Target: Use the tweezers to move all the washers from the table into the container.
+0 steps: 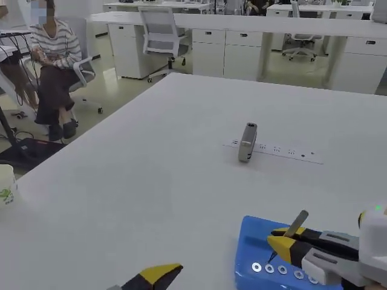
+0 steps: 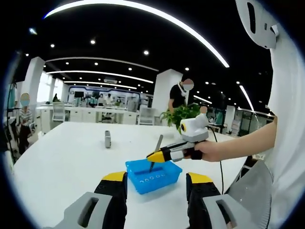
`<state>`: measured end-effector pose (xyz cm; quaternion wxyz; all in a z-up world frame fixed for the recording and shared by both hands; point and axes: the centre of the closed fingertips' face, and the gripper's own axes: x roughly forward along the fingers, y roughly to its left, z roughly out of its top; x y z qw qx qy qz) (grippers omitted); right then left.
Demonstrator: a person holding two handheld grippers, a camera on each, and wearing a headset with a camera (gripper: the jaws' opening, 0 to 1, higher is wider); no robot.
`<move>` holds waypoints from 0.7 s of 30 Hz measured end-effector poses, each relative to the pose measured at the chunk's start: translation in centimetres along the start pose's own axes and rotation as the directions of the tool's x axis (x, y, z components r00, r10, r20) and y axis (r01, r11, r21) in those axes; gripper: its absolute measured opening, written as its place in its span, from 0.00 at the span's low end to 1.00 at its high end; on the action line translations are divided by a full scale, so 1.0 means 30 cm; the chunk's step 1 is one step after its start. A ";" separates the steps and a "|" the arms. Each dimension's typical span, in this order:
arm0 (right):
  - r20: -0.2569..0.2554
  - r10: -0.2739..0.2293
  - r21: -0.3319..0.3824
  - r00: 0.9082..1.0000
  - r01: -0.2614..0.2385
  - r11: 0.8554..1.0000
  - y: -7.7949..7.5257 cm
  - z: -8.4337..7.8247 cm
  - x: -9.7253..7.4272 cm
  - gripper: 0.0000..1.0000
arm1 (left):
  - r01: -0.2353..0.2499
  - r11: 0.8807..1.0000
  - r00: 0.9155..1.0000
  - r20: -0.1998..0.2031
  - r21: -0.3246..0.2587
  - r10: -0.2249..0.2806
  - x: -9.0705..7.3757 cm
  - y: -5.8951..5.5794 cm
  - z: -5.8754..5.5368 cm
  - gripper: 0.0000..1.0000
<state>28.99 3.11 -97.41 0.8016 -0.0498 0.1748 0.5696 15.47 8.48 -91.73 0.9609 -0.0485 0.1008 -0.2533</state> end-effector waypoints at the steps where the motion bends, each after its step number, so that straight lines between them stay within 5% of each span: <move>1: 0.013 0.000 -0.001 1.000 0.000 1.000 0.009 0.013 -0.013 0.04 | 0.002 1.000 1.000 -0.002 0.005 -0.002 -0.001 0.003 0.004 0.42; 8: 0.076 -0.019 -0.005 0.997 0.019 1.000 0.045 0.066 -0.091 0.03 | 0.078 0.996 0.996 -0.043 0.048 -0.076 0.013 -0.018 0.033 0.26; 15: 0.108 -0.034 -0.001 0.994 0.035 0.999 0.082 0.079 -0.169 0.03 | 0.181 0.982 0.983 -0.049 0.049 -0.178 0.041 -0.062 0.077 0.16; 21: 0.093 -0.037 0.010 0.995 0.036 0.999 0.119 0.044 -0.237 0.03 | 0.286 0.957 0.955 -0.102 0.051 -0.279 0.067 -0.107 0.075 0.18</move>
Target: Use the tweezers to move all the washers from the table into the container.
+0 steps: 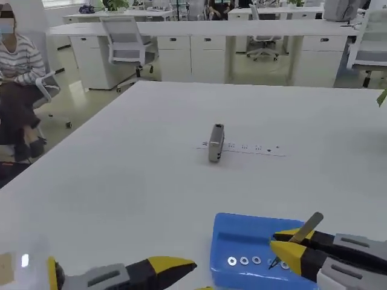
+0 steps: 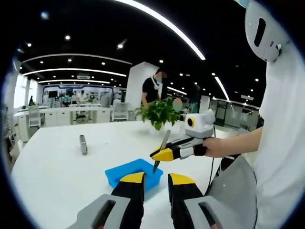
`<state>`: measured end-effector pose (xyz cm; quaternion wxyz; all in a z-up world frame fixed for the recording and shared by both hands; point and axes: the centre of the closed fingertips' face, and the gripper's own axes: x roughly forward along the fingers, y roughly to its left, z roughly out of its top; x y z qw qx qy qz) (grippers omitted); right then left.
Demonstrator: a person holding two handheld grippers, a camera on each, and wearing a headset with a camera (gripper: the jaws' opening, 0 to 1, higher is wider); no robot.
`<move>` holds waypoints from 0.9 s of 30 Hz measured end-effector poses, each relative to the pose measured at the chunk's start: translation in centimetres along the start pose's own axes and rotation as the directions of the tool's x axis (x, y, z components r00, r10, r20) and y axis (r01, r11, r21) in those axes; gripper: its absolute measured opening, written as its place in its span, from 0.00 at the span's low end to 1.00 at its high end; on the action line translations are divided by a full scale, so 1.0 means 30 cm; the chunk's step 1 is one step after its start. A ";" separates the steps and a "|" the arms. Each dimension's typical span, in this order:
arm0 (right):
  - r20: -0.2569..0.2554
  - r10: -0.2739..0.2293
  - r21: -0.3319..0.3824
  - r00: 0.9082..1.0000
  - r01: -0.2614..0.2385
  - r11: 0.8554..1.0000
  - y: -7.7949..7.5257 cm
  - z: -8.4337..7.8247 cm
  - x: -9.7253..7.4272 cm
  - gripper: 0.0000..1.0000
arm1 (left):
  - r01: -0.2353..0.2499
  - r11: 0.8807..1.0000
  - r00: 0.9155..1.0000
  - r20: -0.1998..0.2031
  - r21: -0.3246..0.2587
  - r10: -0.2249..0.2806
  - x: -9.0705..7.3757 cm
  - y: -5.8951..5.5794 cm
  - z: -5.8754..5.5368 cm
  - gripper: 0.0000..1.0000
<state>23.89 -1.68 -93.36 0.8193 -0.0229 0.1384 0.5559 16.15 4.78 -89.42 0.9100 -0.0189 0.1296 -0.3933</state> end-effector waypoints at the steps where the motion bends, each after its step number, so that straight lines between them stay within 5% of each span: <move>1: -0.003 -0.002 -0.001 1.000 0.002 1.000 0.005 -0.006 -0.008 0.03 | 0.031 0.999 0.999 -0.018 -0.011 -0.032 0.007 -0.007 -0.012 0.19; 6: -0.037 0.019 0.000 0.999 -0.019 1.000 0.049 -0.043 -0.043 0.03 | 0.096 0.995 0.994 -0.058 -0.001 -0.096 0.035 -0.014 -0.034 0.17; 13: -0.053 0.059 -0.014 0.997 -0.060 0.998 0.094 -0.052 -0.076 0.03 | 0.190 0.981 0.979 -0.064 -0.034 -0.192 0.080 -0.044 -0.017 0.21; 21: -0.099 0.163 -0.030 0.982 -0.166 0.986 0.182 -0.080 -0.091 0.03 | 0.290 0.957 0.952 -0.097 -0.005 -0.289 0.121 -0.097 0.003 0.23; 27: -0.133 0.192 -0.065 0.972 -0.202 0.977 0.223 -0.101 -0.095 0.03 | 0.355 0.935 0.929 -0.118 0.005 -0.351 0.137 -0.130 0.015 0.24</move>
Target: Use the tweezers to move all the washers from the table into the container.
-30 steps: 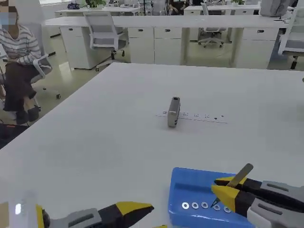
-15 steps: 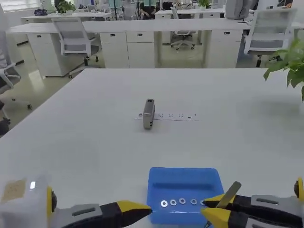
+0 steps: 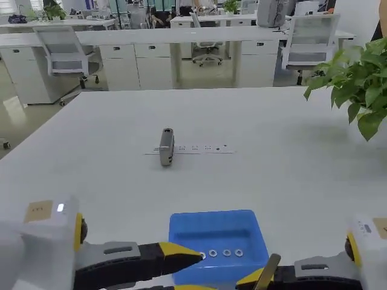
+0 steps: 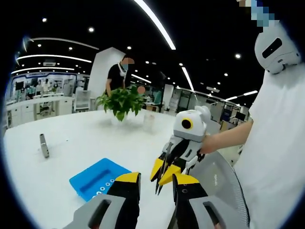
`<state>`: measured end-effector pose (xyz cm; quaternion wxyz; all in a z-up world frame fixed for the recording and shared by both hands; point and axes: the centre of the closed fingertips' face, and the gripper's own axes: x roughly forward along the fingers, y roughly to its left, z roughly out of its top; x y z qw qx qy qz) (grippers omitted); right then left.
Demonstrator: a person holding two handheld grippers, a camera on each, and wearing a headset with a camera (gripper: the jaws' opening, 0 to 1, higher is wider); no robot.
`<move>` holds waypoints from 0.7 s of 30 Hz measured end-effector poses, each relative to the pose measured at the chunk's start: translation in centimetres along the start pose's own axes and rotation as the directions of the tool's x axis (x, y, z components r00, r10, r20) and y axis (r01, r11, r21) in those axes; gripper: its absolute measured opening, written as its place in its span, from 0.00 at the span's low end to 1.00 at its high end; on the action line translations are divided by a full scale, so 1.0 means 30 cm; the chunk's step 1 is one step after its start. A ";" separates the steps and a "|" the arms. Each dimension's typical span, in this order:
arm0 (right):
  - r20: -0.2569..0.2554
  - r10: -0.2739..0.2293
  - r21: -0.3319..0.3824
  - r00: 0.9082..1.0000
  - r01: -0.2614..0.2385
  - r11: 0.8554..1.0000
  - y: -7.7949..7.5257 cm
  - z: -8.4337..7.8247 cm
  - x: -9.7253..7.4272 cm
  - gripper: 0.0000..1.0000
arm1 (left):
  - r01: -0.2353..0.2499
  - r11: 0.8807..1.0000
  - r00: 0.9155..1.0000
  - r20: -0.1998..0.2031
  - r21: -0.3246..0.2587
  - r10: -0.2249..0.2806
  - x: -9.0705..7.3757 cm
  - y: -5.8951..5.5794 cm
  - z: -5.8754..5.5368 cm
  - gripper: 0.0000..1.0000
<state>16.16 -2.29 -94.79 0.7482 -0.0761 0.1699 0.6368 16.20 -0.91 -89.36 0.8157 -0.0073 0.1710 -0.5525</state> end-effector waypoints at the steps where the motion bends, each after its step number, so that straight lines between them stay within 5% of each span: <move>1: -0.006 0.009 -0.007 1.000 -0.009 1.000 0.009 -0.002 0.002 0.03 | 0.021 1.000 1.000 -0.008 0.002 -0.021 0.007 -0.010 0.001 0.24; 7: -0.047 0.066 -0.041 0.997 -0.068 0.997 0.052 -0.023 0.018 0.03 | 0.073 0.997 0.996 -0.050 0.033 -0.071 0.036 -0.043 -0.005 0.22; 14: -0.097 0.110 -0.065 0.989 -0.116 0.991 0.084 -0.049 0.037 0.03 | 0.119 0.992 0.991 -0.069 0.037 -0.117 0.060 -0.083 -0.005 0.17; 17: -0.114 0.122 -0.076 0.986 -0.131 0.988 0.093 -0.056 0.044 0.03 | 0.134 0.990 0.990 -0.041 0.040 -0.132 0.066 -0.093 0.017 0.13; 21: -0.122 0.129 -0.087 0.984 -0.140 0.986 0.096 -0.055 0.050 0.03 | 0.145 0.987 0.988 -0.072 0.069 -0.140 0.084 -0.102 0.004 0.10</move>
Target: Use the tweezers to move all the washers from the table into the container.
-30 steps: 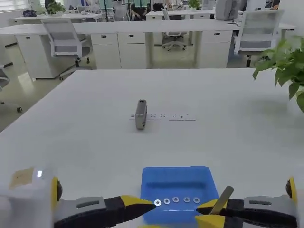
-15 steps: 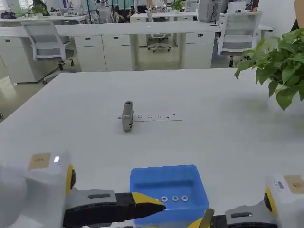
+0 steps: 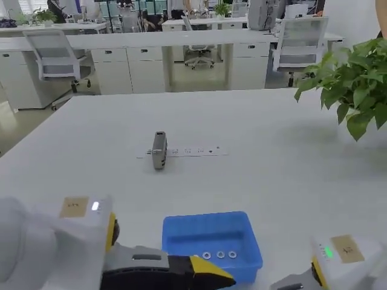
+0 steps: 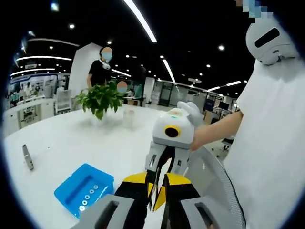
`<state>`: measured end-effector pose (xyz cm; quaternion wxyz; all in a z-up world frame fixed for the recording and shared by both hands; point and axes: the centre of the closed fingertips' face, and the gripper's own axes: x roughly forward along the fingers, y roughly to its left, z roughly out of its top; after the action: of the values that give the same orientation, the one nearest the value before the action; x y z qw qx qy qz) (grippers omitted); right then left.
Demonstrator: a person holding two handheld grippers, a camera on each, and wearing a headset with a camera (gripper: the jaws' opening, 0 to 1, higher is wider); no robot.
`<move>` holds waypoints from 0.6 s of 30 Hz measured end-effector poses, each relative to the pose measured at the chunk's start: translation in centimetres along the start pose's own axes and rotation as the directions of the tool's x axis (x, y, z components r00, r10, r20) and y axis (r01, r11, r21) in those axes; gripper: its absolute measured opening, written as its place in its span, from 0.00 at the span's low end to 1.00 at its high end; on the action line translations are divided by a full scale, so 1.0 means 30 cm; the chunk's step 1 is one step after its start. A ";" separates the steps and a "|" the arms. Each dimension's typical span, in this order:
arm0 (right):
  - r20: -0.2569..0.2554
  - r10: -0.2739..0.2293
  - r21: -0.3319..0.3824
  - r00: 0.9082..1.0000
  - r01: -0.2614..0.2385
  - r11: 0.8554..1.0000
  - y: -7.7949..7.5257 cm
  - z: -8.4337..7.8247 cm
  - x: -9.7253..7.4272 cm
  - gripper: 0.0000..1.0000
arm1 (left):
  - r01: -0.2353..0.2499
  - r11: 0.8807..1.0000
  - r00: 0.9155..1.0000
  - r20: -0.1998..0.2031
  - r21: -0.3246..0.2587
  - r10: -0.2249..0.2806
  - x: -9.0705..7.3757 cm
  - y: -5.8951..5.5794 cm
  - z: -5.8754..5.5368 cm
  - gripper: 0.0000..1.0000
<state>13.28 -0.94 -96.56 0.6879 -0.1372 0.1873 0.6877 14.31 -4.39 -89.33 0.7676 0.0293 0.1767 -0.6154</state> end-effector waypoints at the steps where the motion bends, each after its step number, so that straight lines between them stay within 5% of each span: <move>1: -0.006 0.001 -0.009 1.000 -0.001 1.000 0.001 -0.001 0.001 0.03 | 0.007 1.000 1.000 -0.006 -0.001 -0.007 0.005 -0.003 -0.003 0.09; 13: -0.045 0.011 -0.059 0.999 -0.013 0.998 0.003 -0.011 0.008 0.03 | 0.032 0.996 0.996 -0.089 0.089 -0.024 0.030 -0.006 -0.043 0.00; 18: -0.050 0.014 -0.059 0.999 -0.017 0.998 0.000 -0.020 0.008 0.03 | 0.035 0.996 0.994 -0.106 0.084 -0.026 0.026 0.000 -0.047 0.00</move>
<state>13.22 -0.99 -97.19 0.6734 -0.1730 0.1847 0.6946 14.12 -4.73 -90.90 0.7459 0.0920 0.1906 -0.6315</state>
